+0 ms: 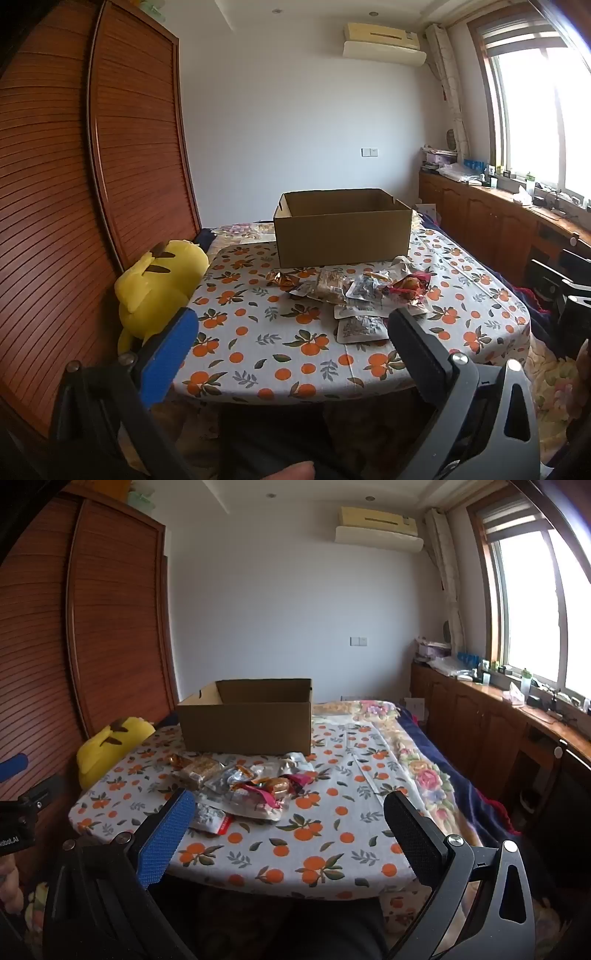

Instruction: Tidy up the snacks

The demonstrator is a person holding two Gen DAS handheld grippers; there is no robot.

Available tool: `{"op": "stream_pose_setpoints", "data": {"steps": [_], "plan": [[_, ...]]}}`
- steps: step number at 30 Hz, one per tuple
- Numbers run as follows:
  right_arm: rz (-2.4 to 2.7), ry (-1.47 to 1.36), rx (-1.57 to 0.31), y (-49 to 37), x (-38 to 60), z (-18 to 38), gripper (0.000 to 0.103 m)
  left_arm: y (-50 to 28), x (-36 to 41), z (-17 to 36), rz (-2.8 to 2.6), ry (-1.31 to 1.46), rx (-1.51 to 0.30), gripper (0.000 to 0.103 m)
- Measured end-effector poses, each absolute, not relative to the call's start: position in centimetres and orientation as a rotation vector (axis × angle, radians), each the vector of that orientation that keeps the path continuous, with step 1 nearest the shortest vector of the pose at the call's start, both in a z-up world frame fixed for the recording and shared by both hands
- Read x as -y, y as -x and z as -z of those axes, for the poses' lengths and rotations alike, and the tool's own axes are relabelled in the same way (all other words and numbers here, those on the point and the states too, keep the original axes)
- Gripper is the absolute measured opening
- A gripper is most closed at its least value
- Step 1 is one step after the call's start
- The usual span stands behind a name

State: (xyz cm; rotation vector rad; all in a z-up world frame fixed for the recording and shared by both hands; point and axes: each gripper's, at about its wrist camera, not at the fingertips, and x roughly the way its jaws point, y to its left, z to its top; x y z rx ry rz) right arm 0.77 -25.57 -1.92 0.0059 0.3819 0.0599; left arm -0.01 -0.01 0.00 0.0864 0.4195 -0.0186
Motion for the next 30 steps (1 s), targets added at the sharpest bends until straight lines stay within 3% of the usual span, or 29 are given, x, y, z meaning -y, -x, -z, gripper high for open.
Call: {"op": "stream_pose_setpoints", "data": {"steps": [30], "plan": [[-0.059, -0.014, -0.378, -0.48, 25.55, 1.8, 0.103, 0.1, -0.12, -0.67, 0.025, -0.081, -0.401, 0.103]]}}
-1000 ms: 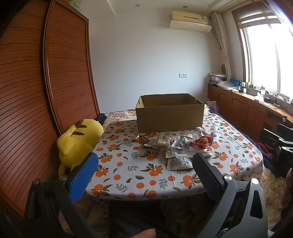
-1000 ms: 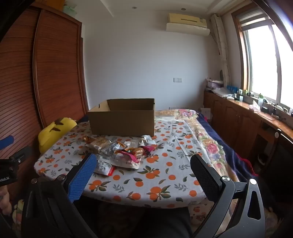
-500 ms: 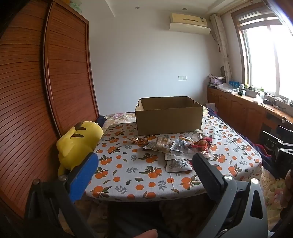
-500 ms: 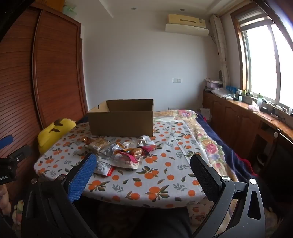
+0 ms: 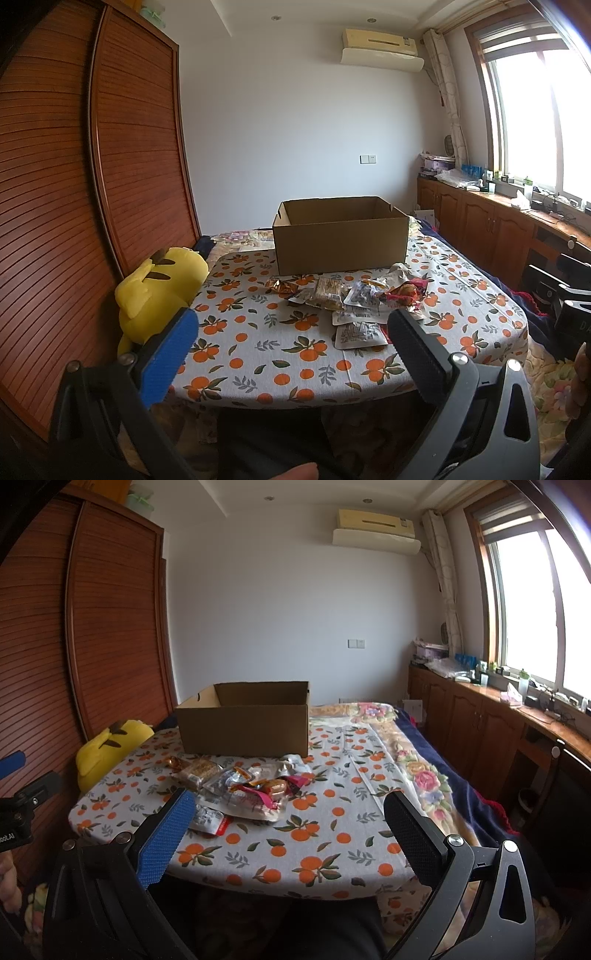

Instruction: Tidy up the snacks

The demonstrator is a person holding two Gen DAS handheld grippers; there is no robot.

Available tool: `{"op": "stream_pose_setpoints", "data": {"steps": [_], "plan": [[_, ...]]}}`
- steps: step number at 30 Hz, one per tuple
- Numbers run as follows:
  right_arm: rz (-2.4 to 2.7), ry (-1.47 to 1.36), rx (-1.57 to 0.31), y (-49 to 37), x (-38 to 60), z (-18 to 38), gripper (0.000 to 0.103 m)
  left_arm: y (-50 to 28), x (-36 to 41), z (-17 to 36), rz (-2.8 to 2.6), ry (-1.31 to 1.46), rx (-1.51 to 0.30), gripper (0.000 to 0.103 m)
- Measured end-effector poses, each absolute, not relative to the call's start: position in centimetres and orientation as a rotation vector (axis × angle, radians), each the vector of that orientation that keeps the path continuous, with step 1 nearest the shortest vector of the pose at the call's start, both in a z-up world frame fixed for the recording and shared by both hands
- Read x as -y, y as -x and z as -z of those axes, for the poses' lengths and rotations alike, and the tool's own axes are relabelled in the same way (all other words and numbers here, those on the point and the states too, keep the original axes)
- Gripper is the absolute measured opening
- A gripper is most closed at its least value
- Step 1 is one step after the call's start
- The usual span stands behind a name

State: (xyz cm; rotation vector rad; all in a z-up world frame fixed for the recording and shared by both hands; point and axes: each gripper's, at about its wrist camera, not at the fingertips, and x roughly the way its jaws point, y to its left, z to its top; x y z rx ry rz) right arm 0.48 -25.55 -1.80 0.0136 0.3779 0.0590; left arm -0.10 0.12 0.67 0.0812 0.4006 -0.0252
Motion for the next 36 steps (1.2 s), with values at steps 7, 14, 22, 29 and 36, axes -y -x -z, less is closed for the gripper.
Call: {"op": "stream_pose_setpoints", "data": {"steps": [7, 14, 22, 29, 36], "plan": [[-0.059, -0.013, -0.376, -0.37, 25.69, 1.64, 0.103, 0.2, -0.06, -0.64, 0.025, -0.083, -0.398, 0.103], [-0.059, -0.014, -0.375, -0.37, 25.69, 1.65, 0.103, 0.23, -0.01, -0.61, 0.023, -0.084, -0.396, 0.103], [-0.059, -0.014, -0.375, -0.33, 25.71, 1.74, 0.103, 0.3, -0.05, -0.75, 0.023, -0.084, -0.394, 0.103], [-0.059, -0.014, -0.375, -0.35, 25.69, 1.62, 0.103, 0.27, -0.08, -0.82, 0.023, -0.085, -0.392, 0.103], [-0.058, -0.014, -0.374, -0.33, 25.73, 1.56, 0.103, 0.3, -0.11, -0.87, 0.023, -0.085, -0.391, 0.103]]}}
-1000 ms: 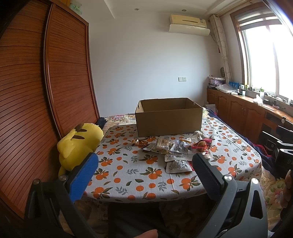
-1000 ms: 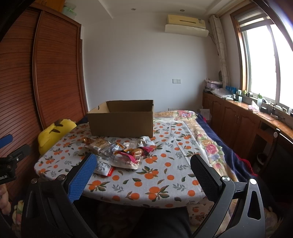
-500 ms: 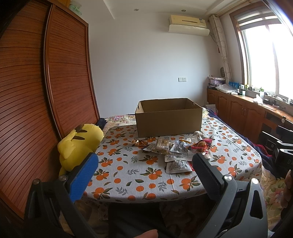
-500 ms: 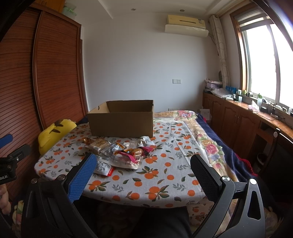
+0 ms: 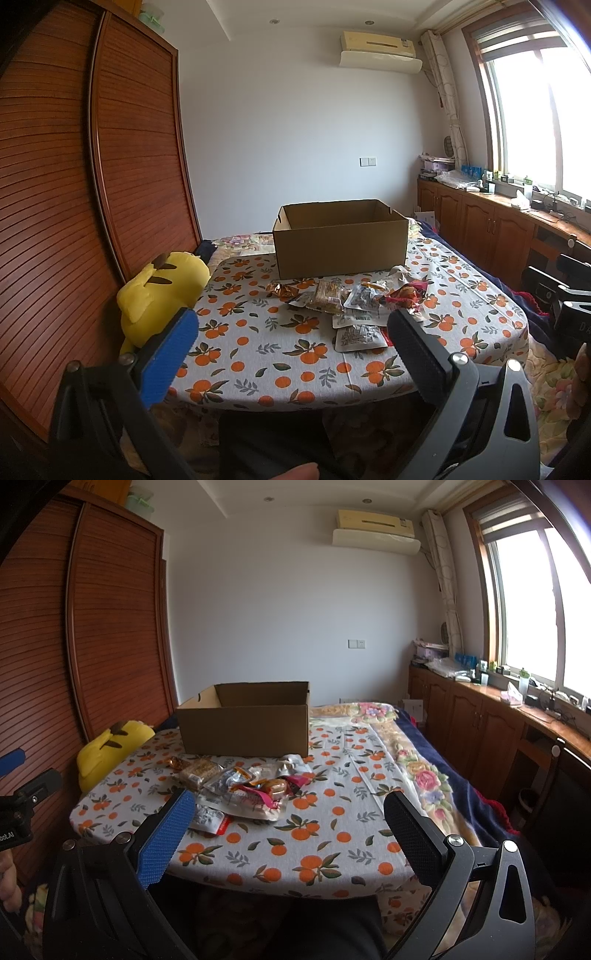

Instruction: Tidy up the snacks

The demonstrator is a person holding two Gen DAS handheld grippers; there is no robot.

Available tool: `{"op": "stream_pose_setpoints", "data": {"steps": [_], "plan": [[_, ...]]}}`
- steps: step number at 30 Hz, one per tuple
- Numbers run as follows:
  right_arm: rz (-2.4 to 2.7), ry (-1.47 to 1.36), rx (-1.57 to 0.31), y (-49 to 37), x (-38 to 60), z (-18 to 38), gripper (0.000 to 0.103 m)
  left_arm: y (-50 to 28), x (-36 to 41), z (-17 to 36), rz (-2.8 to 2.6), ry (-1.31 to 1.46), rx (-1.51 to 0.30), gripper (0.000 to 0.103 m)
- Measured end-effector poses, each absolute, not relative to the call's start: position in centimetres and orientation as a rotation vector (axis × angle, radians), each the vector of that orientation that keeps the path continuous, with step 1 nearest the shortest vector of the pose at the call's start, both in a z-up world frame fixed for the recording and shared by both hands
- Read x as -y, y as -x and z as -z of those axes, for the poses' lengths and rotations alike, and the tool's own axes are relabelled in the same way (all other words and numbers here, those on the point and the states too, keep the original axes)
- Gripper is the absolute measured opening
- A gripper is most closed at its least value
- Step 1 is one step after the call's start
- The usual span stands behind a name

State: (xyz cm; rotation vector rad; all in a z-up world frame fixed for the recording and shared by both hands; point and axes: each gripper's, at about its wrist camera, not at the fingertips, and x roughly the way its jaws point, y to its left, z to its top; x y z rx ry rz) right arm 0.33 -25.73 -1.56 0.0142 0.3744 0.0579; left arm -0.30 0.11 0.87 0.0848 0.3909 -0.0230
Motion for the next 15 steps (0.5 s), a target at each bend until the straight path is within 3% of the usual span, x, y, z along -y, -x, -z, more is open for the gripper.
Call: {"op": "stream_pose_setpoints", "data": {"steps": [15], "plan": [[-0.061, -0.017, -0.388, -0.43, 25.44, 2.38, 0.103, 0.09, -0.33, -1.25, 0.028, -0.085, -0.402, 0.103]]}}
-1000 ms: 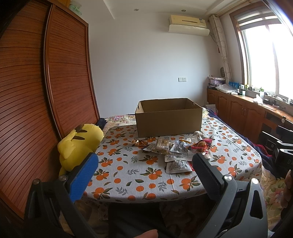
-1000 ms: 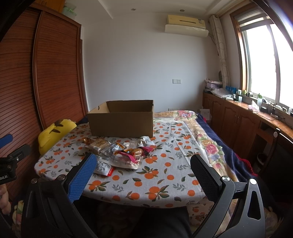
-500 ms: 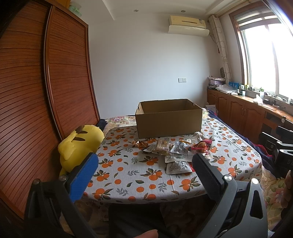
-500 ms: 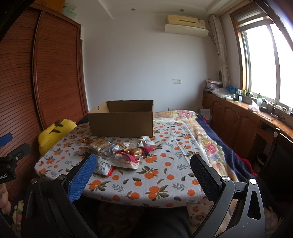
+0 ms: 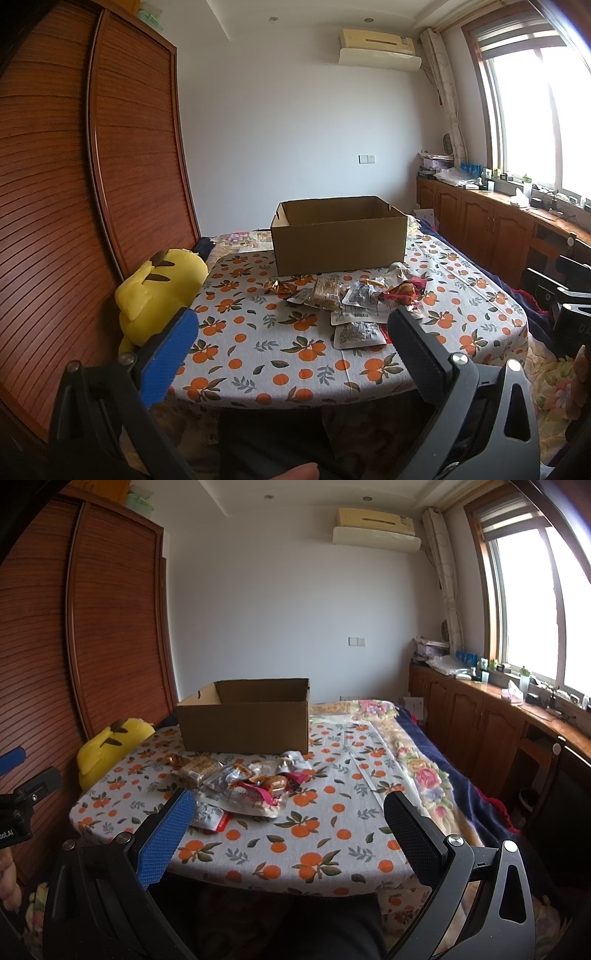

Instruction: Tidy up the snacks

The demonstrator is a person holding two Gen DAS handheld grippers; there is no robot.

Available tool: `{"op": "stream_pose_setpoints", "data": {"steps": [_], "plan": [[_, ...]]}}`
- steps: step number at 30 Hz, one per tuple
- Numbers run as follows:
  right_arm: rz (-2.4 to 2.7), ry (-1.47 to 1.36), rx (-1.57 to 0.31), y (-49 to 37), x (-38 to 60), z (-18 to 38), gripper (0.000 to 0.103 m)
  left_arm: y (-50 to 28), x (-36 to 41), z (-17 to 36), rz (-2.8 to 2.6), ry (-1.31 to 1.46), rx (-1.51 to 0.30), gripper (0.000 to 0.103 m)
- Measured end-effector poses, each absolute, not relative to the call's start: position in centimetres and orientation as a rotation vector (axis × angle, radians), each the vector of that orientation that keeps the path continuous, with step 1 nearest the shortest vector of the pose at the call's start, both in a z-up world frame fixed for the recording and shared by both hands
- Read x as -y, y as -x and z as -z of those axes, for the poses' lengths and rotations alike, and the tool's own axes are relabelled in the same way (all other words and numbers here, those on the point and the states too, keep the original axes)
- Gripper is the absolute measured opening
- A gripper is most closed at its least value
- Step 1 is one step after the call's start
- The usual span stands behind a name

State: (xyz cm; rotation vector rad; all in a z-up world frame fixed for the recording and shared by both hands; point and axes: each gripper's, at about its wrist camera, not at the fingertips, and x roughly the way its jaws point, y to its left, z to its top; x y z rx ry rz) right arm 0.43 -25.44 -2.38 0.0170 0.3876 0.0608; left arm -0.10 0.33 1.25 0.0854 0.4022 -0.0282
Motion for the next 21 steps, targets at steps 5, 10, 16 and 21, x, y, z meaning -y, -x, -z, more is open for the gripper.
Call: {"op": "stream_pose_setpoints", "data": {"steps": [5, 10, 16, 21], "plan": [[-0.067, -0.02, -0.402, -0.9, 25.7, 3.0, 0.103, -0.3, -0.1, -0.1, 0.036, -0.087, -0.418, 0.103], [-0.072, -0.017, -0.425, -2.6, 26.4, 4.1, 0.103, -2.0, 0.1, 1.5, 0.04, -0.088, -0.451, 0.103], [-0.107, -0.014, -0.454, -5.4, 27.3, 5.4, 0.103, -4.8, 0.8, 3.3, 0.074, -0.097, -0.499, 0.103], [-0.166, 0.004, -0.483, -7.8, 27.5, 6.2, 0.103, -6.9, 1.5, 4.5, 0.11, -0.099, -0.534, 0.103]]}}
